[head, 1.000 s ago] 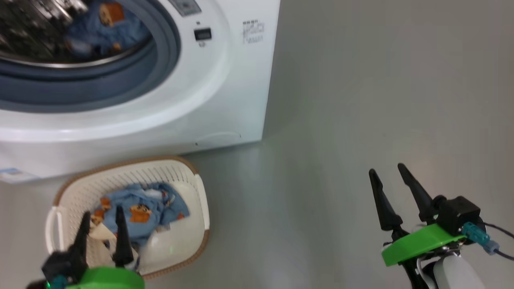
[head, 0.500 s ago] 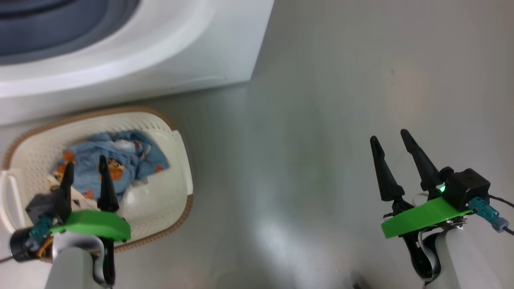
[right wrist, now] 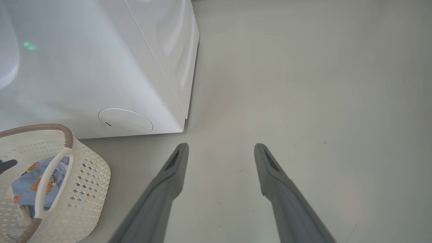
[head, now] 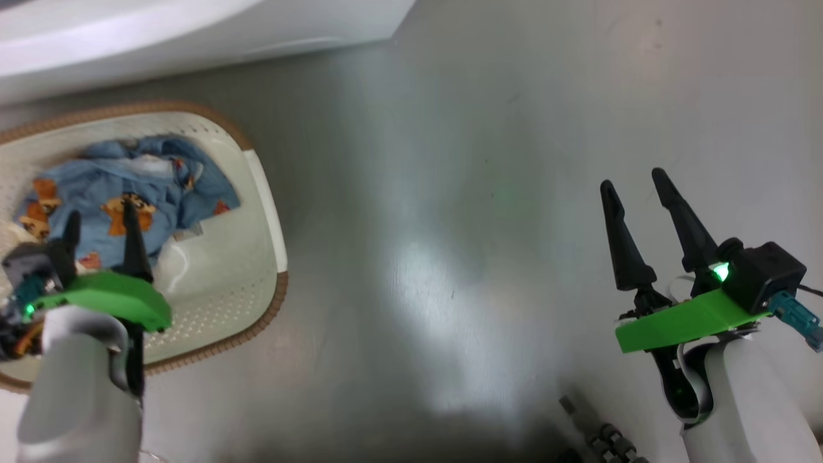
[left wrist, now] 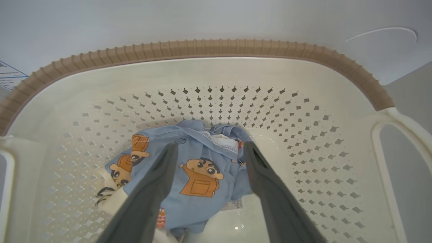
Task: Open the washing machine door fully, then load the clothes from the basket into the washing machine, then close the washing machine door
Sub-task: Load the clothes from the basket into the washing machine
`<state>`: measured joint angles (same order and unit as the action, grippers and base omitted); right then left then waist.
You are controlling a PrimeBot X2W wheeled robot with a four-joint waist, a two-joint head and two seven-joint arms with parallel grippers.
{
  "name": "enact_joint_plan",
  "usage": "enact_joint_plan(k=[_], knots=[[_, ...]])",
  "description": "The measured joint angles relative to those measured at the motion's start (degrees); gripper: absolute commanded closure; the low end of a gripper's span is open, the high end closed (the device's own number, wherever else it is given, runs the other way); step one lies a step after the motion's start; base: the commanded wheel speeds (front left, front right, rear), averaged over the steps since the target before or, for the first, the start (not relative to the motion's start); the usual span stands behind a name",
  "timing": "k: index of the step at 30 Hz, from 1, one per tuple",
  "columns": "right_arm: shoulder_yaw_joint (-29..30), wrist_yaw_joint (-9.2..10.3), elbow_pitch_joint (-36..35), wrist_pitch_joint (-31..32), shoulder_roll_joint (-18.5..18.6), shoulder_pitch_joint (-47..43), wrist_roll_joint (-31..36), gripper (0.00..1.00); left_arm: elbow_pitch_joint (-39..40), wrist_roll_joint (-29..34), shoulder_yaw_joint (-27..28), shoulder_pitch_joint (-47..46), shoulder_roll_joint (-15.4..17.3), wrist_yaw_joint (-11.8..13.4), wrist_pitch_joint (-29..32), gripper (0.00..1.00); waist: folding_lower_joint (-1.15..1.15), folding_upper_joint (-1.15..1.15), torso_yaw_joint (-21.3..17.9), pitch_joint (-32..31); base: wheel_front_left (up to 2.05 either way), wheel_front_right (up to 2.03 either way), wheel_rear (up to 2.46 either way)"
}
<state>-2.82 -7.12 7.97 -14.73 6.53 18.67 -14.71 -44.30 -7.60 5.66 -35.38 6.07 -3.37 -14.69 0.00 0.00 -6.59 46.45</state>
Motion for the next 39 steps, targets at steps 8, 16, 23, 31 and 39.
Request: enact_joint_plan(k=[8,16,23,31,39], knots=[[-0.1,0.00,-0.6,0.0,-0.4,0.6,-0.1,0.00,-9.0,2.0,-1.5,-7.9,4.3,-0.4,1.3,0.00,0.00,0.00,-0.4,4.8,0.00,0.00,0.00],[-0.2,0.00,-0.8,0.0,-0.7,1.6,-0.4,0.00,-15.3,1.7,-1.8,-14.7,6.6,-1.1,5.3,0.00,0.00,0.00,-1.3,8.3,0.00,0.00,0.00],[-0.2,0.00,-0.9,0.0,-0.8,1.6,-0.4,0.00,-19.4,1.1,-2.2,-18.1,7.0,-2.0,9.2,0.00,0.00,0.00,-1.6,9.5,0.00,0.00,0.00],[-0.1,0.00,-1.3,0.0,-0.6,1.6,-0.4,0.00,-23.0,1.1,-3.6,-21.5,7.8,-1.4,14.0,0.00,0.00,0.00,-1.5,10.5,0.00,0.00,0.00],[0.1,0.00,-2.1,0.0,-0.7,1.6,-0.6,0.00,-24.7,1.7,-5.7,-24.4,8.2,-0.8,16.3,0.00,0.00,0.00,-1.9,12.3,0.00,0.00,0.00]])
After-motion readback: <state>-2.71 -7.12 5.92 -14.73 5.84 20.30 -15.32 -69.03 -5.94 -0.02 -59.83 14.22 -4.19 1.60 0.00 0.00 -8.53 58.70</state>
